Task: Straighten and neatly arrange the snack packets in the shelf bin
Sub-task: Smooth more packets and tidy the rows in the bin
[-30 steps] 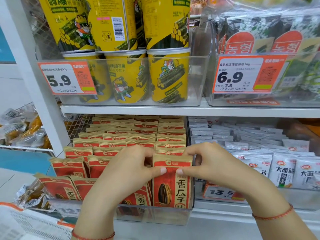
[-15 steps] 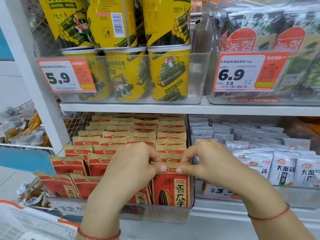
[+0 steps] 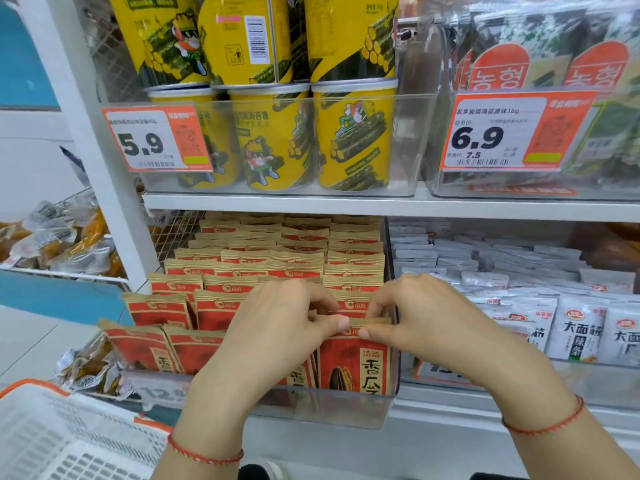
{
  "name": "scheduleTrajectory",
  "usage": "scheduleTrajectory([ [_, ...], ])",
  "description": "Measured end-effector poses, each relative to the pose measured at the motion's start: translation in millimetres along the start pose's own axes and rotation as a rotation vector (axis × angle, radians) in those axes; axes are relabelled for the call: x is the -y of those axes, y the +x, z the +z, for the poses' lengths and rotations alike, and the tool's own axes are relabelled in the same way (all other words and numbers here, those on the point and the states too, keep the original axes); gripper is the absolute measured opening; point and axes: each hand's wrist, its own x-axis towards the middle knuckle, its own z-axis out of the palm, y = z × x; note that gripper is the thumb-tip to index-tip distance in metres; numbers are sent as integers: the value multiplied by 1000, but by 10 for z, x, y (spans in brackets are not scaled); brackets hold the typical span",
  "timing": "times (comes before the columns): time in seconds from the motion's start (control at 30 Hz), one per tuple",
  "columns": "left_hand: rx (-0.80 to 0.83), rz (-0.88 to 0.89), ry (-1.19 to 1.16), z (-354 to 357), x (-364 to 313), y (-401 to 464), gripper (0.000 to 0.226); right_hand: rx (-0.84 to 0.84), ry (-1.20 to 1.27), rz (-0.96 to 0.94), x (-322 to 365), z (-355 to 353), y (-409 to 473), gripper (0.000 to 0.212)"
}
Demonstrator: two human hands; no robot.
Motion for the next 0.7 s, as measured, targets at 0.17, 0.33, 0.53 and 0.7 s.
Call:
scheduleTrajectory([
  [0.17, -121, 36, 27, -225, 280, -250, 55, -185, -16, -103, 185, 104, -147, 37],
  [0.33, -47, 6, 337, 145, 479, -622, 85, -327, -217, -68, 340, 482, -198, 54],
  [0.53, -291, 76, 393, 528, 579, -486, 70, -378, -333, 13, 382, 766, -264, 62],
  [0.7, -292, 83, 379, 606, 594, -243, 68, -314, -360, 111, 282, 683, -67, 71],
])
